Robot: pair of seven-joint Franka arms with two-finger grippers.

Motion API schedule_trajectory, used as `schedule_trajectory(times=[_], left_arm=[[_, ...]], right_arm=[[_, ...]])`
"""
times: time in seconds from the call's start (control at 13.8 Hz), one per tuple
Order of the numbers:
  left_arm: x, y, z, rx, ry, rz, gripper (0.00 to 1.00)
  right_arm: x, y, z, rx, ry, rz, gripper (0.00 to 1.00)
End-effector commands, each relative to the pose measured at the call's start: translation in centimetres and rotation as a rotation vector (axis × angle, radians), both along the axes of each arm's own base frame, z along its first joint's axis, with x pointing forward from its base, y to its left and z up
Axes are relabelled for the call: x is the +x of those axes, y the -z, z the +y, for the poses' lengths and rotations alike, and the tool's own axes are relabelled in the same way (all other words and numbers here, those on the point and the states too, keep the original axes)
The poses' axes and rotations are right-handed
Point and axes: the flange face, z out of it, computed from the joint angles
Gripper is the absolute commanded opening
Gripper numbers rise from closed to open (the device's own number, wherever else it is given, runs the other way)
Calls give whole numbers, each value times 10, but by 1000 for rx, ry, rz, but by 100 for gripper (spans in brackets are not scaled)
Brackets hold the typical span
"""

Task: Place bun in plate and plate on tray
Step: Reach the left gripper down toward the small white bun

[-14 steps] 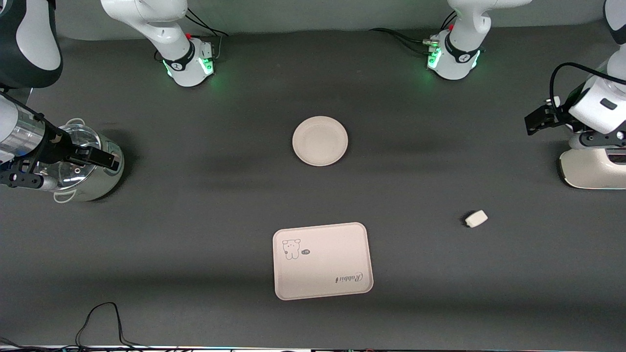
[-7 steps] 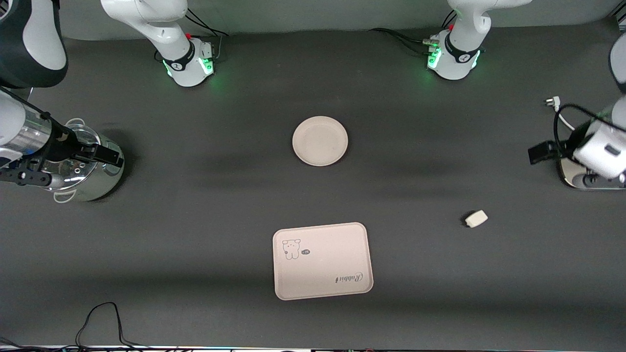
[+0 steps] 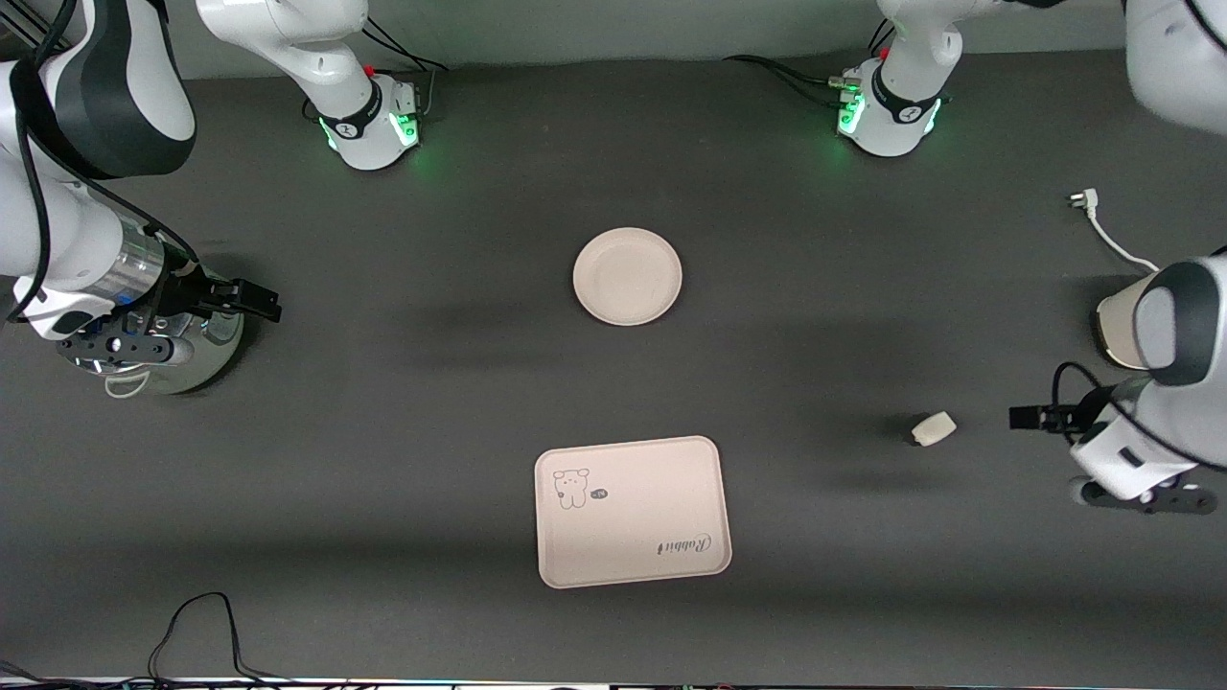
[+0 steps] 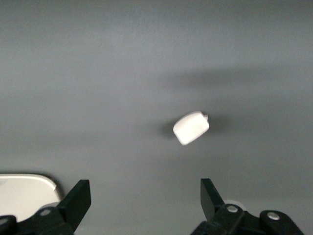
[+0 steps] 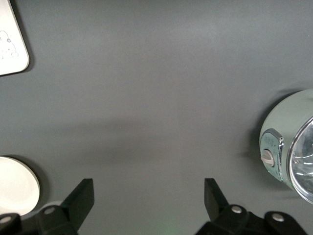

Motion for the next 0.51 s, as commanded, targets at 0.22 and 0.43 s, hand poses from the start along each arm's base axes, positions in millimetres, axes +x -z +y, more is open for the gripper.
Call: schedule_trajectory(times=[0.22,0.43], left_arm=[[-8,100,-31,-51,41,-19,100],[-28,143,-35,-78,32,-15,100]], right_arm=[[-3,-7,2,3,8,-11,100],[-4,-10,-4,3,11,-15,100]])
